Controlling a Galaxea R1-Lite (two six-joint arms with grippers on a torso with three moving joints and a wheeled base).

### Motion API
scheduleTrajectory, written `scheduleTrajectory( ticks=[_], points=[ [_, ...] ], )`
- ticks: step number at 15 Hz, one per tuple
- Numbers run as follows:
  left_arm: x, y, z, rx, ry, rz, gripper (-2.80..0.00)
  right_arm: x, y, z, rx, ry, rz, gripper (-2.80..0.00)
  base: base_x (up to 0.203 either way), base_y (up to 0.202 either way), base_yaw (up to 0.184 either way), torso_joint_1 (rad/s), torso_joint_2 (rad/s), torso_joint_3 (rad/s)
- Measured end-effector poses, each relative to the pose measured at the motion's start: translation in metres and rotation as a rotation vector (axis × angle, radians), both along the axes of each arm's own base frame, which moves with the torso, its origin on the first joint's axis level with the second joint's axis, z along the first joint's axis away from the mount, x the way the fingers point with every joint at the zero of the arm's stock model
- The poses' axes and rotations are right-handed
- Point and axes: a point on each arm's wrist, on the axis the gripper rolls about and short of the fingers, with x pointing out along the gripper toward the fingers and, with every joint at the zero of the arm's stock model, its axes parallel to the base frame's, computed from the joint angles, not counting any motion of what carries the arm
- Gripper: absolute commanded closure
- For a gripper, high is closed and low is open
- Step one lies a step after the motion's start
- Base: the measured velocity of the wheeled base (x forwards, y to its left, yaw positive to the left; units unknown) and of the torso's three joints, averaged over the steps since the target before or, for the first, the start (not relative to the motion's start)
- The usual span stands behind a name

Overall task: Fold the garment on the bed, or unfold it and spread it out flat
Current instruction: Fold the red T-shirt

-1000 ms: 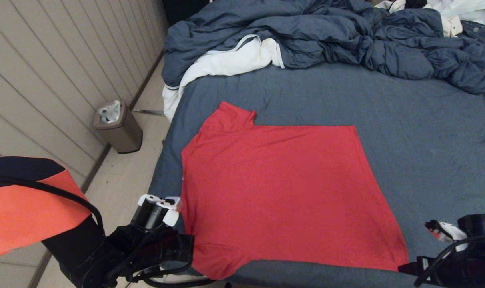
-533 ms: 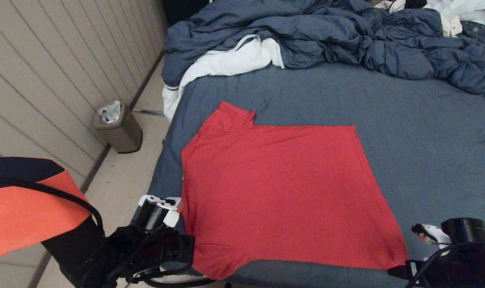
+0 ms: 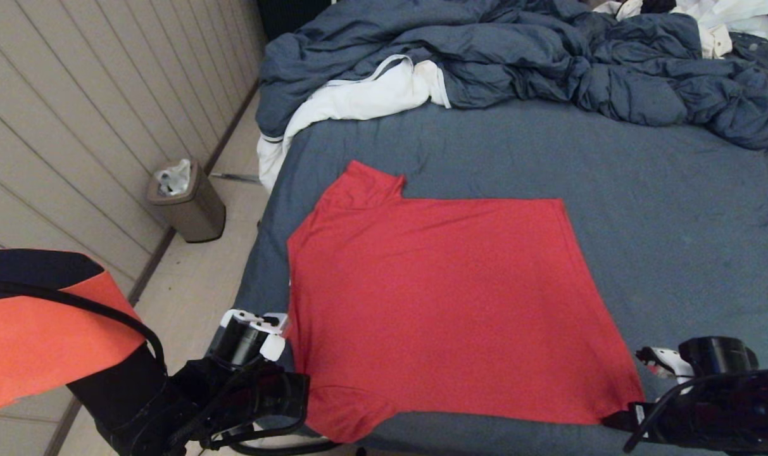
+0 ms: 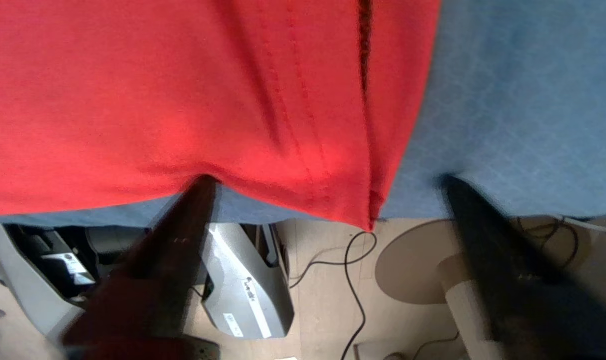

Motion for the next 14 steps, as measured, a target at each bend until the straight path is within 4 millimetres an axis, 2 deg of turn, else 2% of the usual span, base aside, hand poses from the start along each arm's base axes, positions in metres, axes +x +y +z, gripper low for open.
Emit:
scheduleTrajectory(
  ticks=[14],
  points=[
    [-0.0001, -0.0016, 0.0019, -0.011, -0.004, -0.002, 0.00, 0.0010, 0.0012, 0.0033, 0.004, -0.017, -0.004, 0.00, 0.000, 0.000, 0.000, 0.000, 0.00, 0.000]
  ],
)
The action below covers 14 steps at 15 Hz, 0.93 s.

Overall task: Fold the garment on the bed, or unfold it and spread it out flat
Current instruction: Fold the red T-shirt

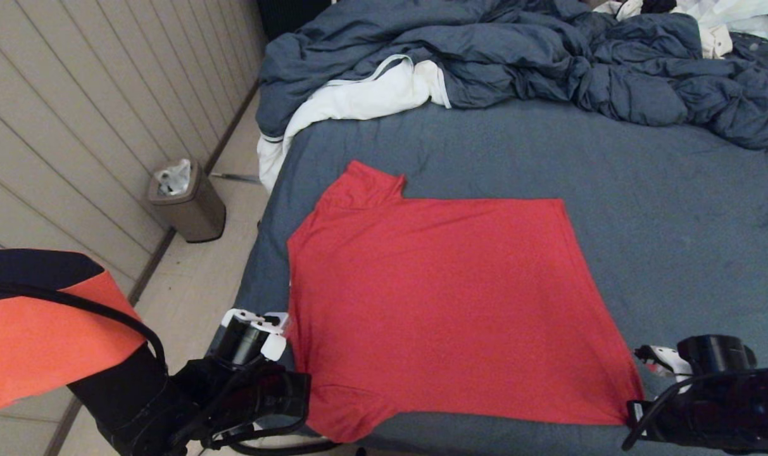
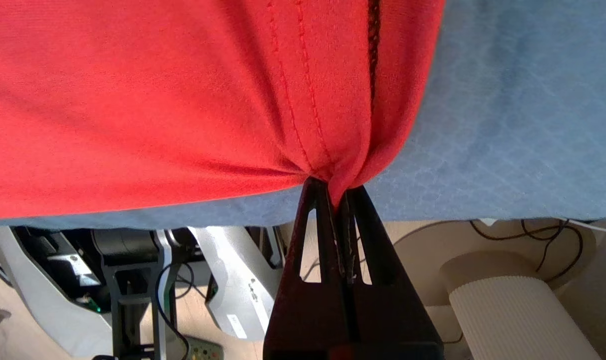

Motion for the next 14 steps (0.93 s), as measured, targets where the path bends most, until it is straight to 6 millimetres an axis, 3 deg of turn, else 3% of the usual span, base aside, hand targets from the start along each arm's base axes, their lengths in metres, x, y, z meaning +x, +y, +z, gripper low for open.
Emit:
scheduleTrajectory(
  ticks=[6, 14],
  points=[
    [-0.021, 0.008, 0.009, -0.016, 0.012, -0.032, 0.00, -0.030, 0.006, 0.021, -0.009, -0.036, -0.020, 0.00, 0.000, 0.000, 0.000, 0.000, 0.00, 0.000],
    [-0.032, 0.015, 0.007, -0.007, 0.052, -0.062, 0.00, -0.049, -0.001, 0.022, -0.017, -0.015, -0.055, 0.00, 0.000, 0.000, 0.000, 0.000, 0.00, 0.000]
  ],
)
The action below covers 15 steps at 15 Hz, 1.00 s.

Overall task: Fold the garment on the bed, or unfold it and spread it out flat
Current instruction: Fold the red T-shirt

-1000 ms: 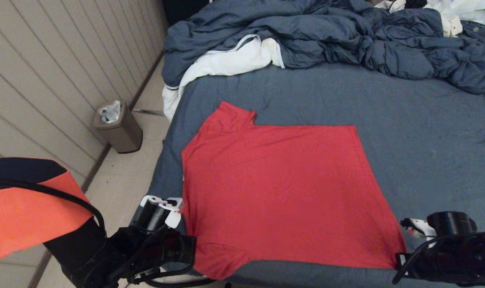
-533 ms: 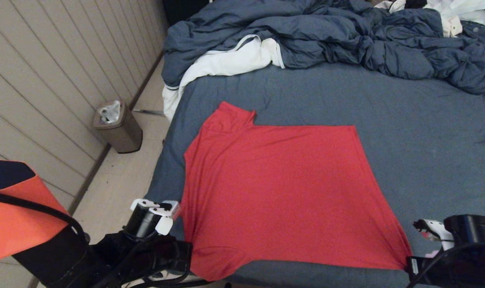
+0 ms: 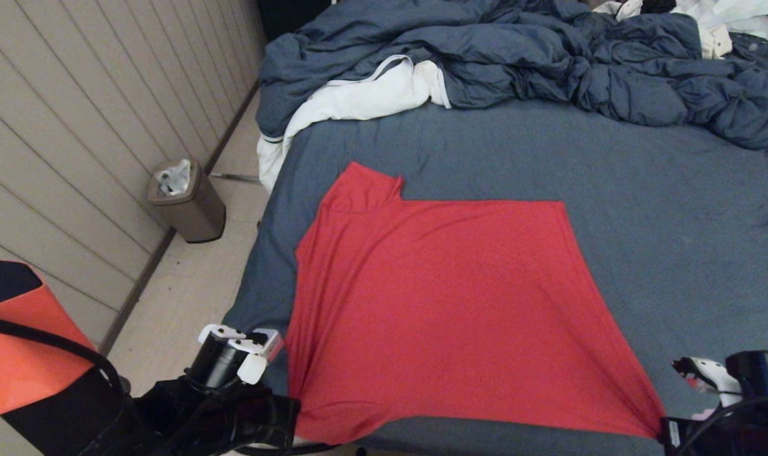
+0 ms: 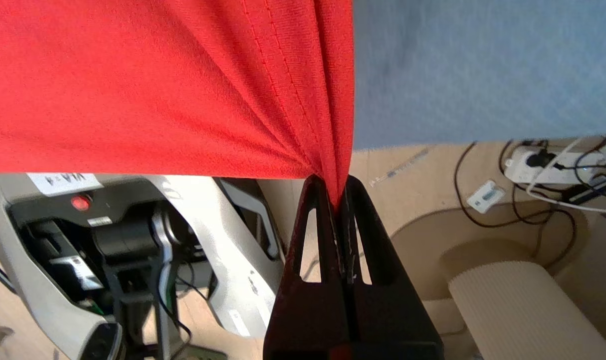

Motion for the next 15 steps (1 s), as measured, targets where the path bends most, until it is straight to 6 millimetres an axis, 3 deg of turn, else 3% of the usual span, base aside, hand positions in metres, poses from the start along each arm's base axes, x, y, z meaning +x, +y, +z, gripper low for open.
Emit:
scheduleTrajectory(
  ticks=[6, 11, 15],
  points=[
    [-0.014, 0.006, -0.005, 0.024, 0.028, -0.015, 0.00, -0.021, -0.001, -0.002, -0.011, 0.038, -0.006, 0.00, 0.000, 0.000, 0.000, 0.000, 0.00, 0.000],
    [-0.036, 0.009, -0.005, 0.041, 0.055, -0.061, 0.00, -0.041, 0.009, 0.000, -0.004, 0.057, -0.004, 0.00, 0.000, 0.000, 0.000, 0.000, 0.00, 0.000],
    [-0.044, 0.010, -0.002, 0.040, 0.052, -0.073, 0.00, -0.040, 0.007, 0.003, -0.014, 0.034, -0.010, 0.00, 0.000, 0.000, 0.000, 0.000, 0.00, 0.000]
  ],
)
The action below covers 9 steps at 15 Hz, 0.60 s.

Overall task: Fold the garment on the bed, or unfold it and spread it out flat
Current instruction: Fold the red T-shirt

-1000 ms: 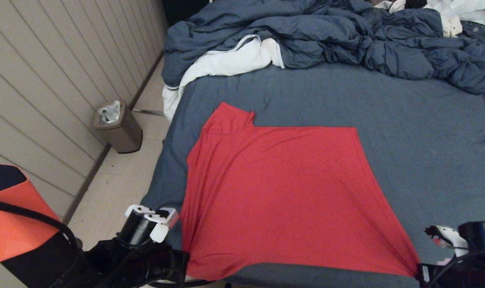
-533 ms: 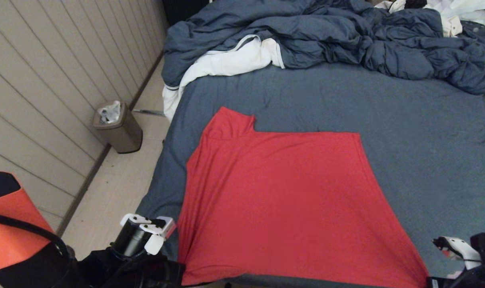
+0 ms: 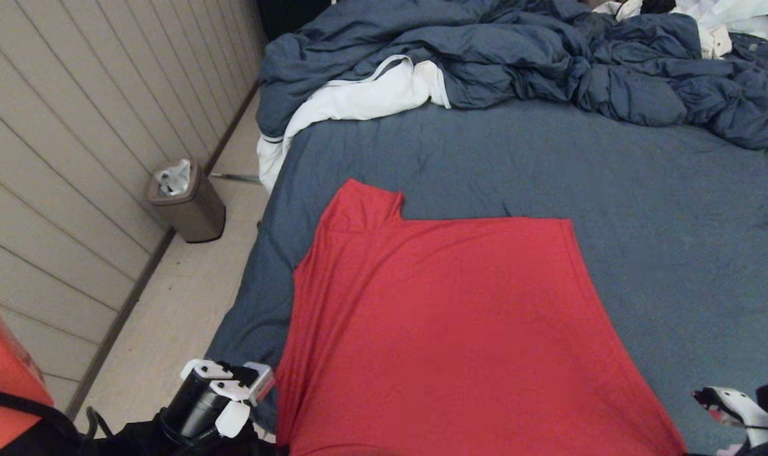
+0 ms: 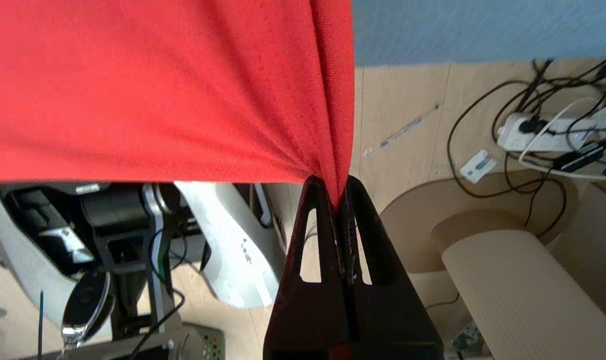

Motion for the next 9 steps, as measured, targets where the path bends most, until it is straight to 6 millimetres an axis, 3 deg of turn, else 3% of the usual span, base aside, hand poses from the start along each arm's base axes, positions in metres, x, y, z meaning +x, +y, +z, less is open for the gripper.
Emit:
scheduleTrajectory(
  ticks=[4, 9],
  points=[
    [0.008, -0.001, 0.014, -0.023, -0.032, 0.015, 0.00, 0.018, -0.008, 0.011, -0.031, -0.068, 0.001, 0.00, 0.000, 0.000, 0.000, 0.000, 0.00, 0.000],
    [0.040, -0.009, 0.030, -0.030, -0.051, 0.039, 0.00, 0.047, -0.019, 0.026, -0.018, -0.069, 0.005, 0.00, 0.000, 0.000, 0.000, 0.000, 0.00, 0.000]
  ],
)
